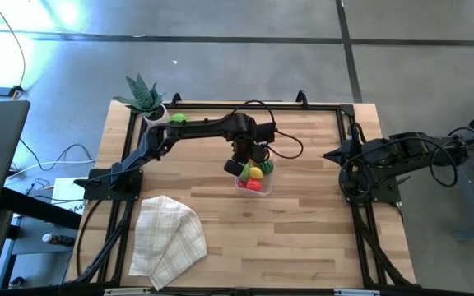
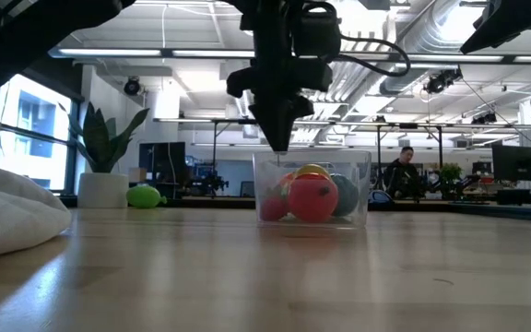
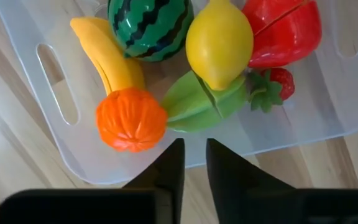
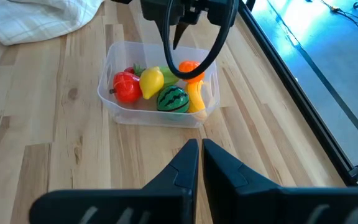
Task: Pick and placing Produce into tupperware
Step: Put the melon into the transparent bin
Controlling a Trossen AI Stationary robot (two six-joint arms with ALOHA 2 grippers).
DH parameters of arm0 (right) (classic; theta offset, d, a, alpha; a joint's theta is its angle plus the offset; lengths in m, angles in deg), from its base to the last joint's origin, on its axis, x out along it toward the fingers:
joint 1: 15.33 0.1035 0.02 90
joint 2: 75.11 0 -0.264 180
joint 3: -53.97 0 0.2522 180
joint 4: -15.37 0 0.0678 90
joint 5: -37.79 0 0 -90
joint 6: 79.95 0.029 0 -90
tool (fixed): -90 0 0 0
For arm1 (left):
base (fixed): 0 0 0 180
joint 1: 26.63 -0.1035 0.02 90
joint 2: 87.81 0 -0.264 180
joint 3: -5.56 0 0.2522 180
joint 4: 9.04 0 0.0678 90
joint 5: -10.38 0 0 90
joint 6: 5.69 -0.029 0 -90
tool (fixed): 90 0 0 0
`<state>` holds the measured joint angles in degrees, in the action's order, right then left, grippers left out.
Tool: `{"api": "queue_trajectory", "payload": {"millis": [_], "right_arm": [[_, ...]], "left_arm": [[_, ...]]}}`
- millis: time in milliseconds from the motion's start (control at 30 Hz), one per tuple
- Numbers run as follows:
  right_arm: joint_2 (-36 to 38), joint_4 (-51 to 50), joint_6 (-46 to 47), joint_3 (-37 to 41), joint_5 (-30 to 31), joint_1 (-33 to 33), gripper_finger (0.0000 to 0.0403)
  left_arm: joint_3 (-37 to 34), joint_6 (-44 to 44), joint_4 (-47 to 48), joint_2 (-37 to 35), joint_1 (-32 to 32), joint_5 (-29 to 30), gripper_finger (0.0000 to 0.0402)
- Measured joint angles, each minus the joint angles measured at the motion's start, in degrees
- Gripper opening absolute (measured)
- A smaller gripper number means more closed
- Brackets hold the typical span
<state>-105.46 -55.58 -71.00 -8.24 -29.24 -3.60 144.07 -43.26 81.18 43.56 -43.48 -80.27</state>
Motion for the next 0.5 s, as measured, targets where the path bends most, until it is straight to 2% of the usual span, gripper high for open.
{"api": "queue_trajectory", "payload": {"millis": [500], "right_arm": [[0.0, 0.0, 0.0, 0.0, 0.0, 0.0, 0.0011]], "left_arm": [[0.0, 4.9, 0.1, 0.0, 0.0, -1.7, 0.0004]]}}
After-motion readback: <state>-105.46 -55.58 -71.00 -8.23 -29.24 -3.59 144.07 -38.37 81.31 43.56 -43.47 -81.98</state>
